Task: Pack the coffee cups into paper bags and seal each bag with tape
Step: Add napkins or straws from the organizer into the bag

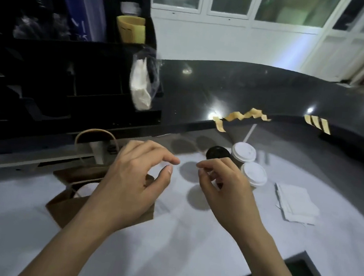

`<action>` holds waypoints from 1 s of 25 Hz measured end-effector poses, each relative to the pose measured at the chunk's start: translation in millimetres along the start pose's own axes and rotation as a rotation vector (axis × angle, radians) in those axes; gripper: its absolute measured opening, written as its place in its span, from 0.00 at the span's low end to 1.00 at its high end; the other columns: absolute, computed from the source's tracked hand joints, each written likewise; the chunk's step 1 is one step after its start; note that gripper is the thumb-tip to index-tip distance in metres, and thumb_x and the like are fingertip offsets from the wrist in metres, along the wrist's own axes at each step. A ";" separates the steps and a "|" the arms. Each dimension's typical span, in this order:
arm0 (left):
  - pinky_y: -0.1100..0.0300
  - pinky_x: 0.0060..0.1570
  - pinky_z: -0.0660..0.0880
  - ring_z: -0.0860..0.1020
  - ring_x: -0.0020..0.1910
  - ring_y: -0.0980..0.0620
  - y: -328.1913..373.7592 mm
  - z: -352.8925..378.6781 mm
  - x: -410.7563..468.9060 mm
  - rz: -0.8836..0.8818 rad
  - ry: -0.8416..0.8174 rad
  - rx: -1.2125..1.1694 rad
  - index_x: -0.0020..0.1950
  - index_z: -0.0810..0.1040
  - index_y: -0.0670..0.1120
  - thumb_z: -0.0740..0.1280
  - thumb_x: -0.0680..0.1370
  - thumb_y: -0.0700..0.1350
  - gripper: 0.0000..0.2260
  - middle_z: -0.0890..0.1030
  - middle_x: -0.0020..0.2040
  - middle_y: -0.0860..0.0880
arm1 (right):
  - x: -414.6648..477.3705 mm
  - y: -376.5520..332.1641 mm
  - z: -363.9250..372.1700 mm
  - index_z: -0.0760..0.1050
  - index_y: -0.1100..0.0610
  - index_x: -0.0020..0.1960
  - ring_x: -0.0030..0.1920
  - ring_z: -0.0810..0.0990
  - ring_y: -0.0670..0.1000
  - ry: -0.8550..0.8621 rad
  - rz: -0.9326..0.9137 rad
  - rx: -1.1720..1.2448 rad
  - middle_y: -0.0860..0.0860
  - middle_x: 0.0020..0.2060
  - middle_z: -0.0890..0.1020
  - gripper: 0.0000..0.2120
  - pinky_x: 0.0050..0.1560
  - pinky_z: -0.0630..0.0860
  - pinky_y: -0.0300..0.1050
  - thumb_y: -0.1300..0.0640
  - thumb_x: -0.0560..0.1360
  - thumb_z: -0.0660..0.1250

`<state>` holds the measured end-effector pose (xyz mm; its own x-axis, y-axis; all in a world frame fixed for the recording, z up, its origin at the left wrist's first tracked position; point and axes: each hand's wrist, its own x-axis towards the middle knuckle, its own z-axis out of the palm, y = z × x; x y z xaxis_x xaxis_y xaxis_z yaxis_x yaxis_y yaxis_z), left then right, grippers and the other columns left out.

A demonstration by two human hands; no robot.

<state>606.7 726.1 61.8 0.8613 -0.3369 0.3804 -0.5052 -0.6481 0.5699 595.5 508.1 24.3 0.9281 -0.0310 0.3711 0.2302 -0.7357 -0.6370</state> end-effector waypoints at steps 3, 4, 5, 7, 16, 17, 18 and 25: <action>0.68 0.58 0.67 0.70 0.61 0.60 18.1 23.3 11.3 0.045 -0.069 -0.042 0.54 0.79 0.59 0.61 0.80 0.52 0.09 0.75 0.54 0.64 | -13.1 19.7 -20.8 0.82 0.51 0.53 0.45 0.78 0.44 0.058 0.045 -0.005 0.41 0.45 0.77 0.05 0.44 0.76 0.36 0.56 0.79 0.69; 0.68 0.58 0.66 0.70 0.60 0.59 25.1 32.6 15.8 0.065 -0.087 -0.048 0.54 0.80 0.59 0.61 0.80 0.52 0.09 0.76 0.54 0.64 | -17.6 28.3 -28.3 0.82 0.51 0.53 0.44 0.78 0.44 0.071 0.062 -0.010 0.41 0.45 0.77 0.05 0.44 0.76 0.37 0.56 0.79 0.69; 0.69 0.58 0.65 0.70 0.60 0.59 31.1 41.5 19.8 0.083 -0.106 -0.055 0.55 0.80 0.58 0.60 0.80 0.52 0.09 0.76 0.54 0.64 | -21.8 36.3 -35.0 0.82 0.50 0.53 0.44 0.78 0.43 0.082 0.082 -0.018 0.41 0.45 0.77 0.05 0.44 0.77 0.39 0.56 0.79 0.69; 0.71 0.57 0.64 0.70 0.60 0.60 47.7 63.7 29.5 0.111 -0.159 -0.075 0.55 0.80 0.57 0.60 0.80 0.53 0.10 0.76 0.54 0.63 | -32.3 55.0 -53.2 0.82 0.49 0.53 0.44 0.78 0.43 0.106 0.140 -0.040 0.41 0.45 0.78 0.04 0.45 0.77 0.42 0.55 0.79 0.69; 0.65 0.57 0.69 0.72 0.58 0.58 100.5 169.8 56.3 0.196 -0.318 -0.153 0.55 0.81 0.55 0.62 0.79 0.50 0.09 0.77 0.53 0.63 | -64.2 133.9 -117.0 0.81 0.46 0.52 0.46 0.79 0.43 0.132 0.342 -0.088 0.39 0.45 0.79 0.05 0.47 0.78 0.43 0.52 0.79 0.68; 0.62 0.58 0.70 0.72 0.58 0.57 104.6 182.9 58.9 0.191 -0.330 -0.162 0.55 0.81 0.55 0.62 0.79 0.49 0.09 0.77 0.53 0.63 | -66.7 145.1 -122.3 0.81 0.46 0.52 0.46 0.79 0.43 0.123 0.363 -0.087 0.40 0.45 0.79 0.04 0.47 0.78 0.43 0.53 0.79 0.68; 0.60 0.58 0.70 0.72 0.58 0.57 107.7 194.3 61.2 0.189 -0.337 -0.169 0.55 0.81 0.55 0.62 0.79 0.49 0.09 0.78 0.52 0.63 | -69.1 155.1 -126.7 0.81 0.45 0.52 0.46 0.79 0.43 0.115 0.381 -0.086 0.40 0.45 0.79 0.04 0.47 0.78 0.44 0.53 0.79 0.68; 0.72 0.60 0.63 0.71 0.59 0.61 119.5 263.9 72.4 0.103 -0.387 -0.185 0.56 0.80 0.57 0.63 0.79 0.48 0.09 0.78 0.53 0.65 | -72.8 235.0 -146.3 0.79 0.44 0.47 0.44 0.79 0.42 0.074 0.494 -0.139 0.40 0.43 0.79 0.04 0.46 0.78 0.46 0.52 0.78 0.67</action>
<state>623.1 444.0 -34.8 0.7449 -0.6475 0.1611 -0.5605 -0.4762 0.6776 539.1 238.5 -53.6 0.8916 -0.4419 0.0986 -0.2763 -0.7036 -0.6547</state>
